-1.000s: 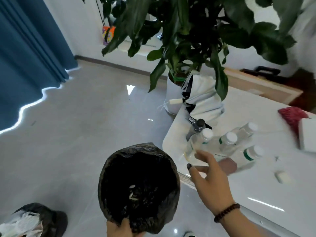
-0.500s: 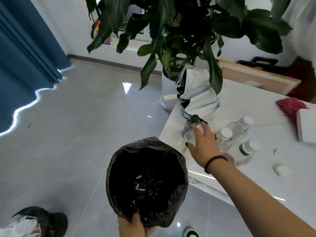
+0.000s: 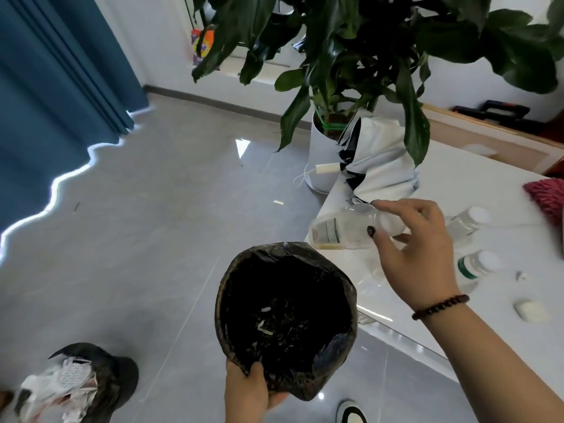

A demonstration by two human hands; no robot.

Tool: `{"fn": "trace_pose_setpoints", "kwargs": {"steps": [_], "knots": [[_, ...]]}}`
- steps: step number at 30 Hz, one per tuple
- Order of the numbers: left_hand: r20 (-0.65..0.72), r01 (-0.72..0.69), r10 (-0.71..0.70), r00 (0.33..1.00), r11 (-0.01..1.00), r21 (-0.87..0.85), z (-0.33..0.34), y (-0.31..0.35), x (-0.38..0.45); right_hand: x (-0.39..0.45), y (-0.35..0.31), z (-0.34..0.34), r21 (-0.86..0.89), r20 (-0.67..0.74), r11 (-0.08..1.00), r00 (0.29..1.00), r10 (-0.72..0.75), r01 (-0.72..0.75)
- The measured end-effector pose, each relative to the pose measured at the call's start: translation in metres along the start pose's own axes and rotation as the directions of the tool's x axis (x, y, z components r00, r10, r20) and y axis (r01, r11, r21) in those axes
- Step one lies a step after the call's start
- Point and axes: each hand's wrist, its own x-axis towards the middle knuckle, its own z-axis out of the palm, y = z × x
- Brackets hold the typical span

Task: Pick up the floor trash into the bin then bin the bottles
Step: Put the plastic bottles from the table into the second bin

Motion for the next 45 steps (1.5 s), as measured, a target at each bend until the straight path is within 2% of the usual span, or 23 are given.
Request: {"fn": "trace_pose_setpoints", "kwargs": {"steps": [2, 4, 8, 13, 17, 23, 28, 29, 31, 34, 38, 41, 43, 45], "knots": [[0.009, -0.003, 0.003, 1.0, 1.0, 0.017, -0.004, 0.0, 0.001, -0.009, -0.02, -0.01, 0.04, -0.004, 0.998, 0.999, -0.054, 0.054], [0.01, -0.011, 0.011, 1.0, 0.999, 0.034, -0.009, -0.003, 0.004, -0.019, -0.032, -0.009, 0.114, 0.04, 0.993, 0.998, -0.041, 0.036], [-0.004, -0.029, 0.03, 1.0, 0.997, 0.071, -0.018, -0.008, 0.004, -0.047, -0.032, 0.021, 0.188, 0.247, 0.981, 0.969, 0.006, -0.054], [-0.018, -0.077, 0.08, 0.997, 0.991, 0.11, -0.024, -0.013, -0.002, -0.078, -0.008, 0.067, 0.092, 0.429, 0.981, 0.896, 0.114, -0.169], [-0.044, -0.099, 0.108, 0.993, 0.981, 0.165, -0.025, -0.018, -0.006, -0.091, 0.014, 0.092, -0.021, 0.477, 0.986, 0.865, 0.157, -0.167], [0.009, -0.122, 0.123, 0.992, 0.972, 0.202, -0.021, -0.021, -0.013, -0.095, 0.039, 0.111, -0.131, 0.531, 0.985, 0.83, 0.169, -0.116], [0.05, -0.073, 0.065, 0.997, 0.984, 0.165, -0.01, -0.018, -0.018, -0.091, 0.052, 0.101, -0.181, 0.579, 0.98, 0.797, 0.173, -0.081], [0.051, -0.064, 0.057, 0.997, 0.985, 0.158, -0.008, -0.018, -0.018, -0.089, 0.052, 0.094, -0.173, 0.566, 0.982, 0.808, 0.165, -0.08], [0.054, -0.062, 0.054, 0.997, 0.985, 0.158, -0.005, -0.018, -0.018, -0.08, 0.05, 0.075, -0.13, 0.459, 0.989, 0.879, 0.128, -0.076], [0.058, -0.045, 0.037, 0.998, 0.987, 0.152, -0.002, -0.019, -0.018, -0.058, 0.051, 0.042, -0.068, 0.17, 0.993, 0.98, 0.105, -0.095], [0.068, -0.039, 0.032, 0.997, 0.993, 0.111, 0.007, -0.022, -0.019, -0.023, 0.075, 0.008, -0.178, -0.063, 0.971, 0.987, 0.149, -0.158], [0.082, -0.032, 0.023, 0.996, 0.993, 0.11, 0.011, -0.025, -0.018, -0.006, 0.096, -0.001, -0.24, -0.128, 0.961, 0.986, 0.109, -0.138], [0.078, -0.024, 0.013, 0.997, 0.991, 0.132, 0.013, -0.026, -0.016, -0.001, 0.107, -0.003, -0.269, -0.087, 0.955, 0.991, 0.105, -0.124], [0.078, -0.026, 0.014, 0.997, 0.988, 0.153, 0.015, -0.027, -0.014, 0.0, 0.116, -0.003, -0.287, 0.014, 0.94, 0.981, 0.194, -0.182]]}}
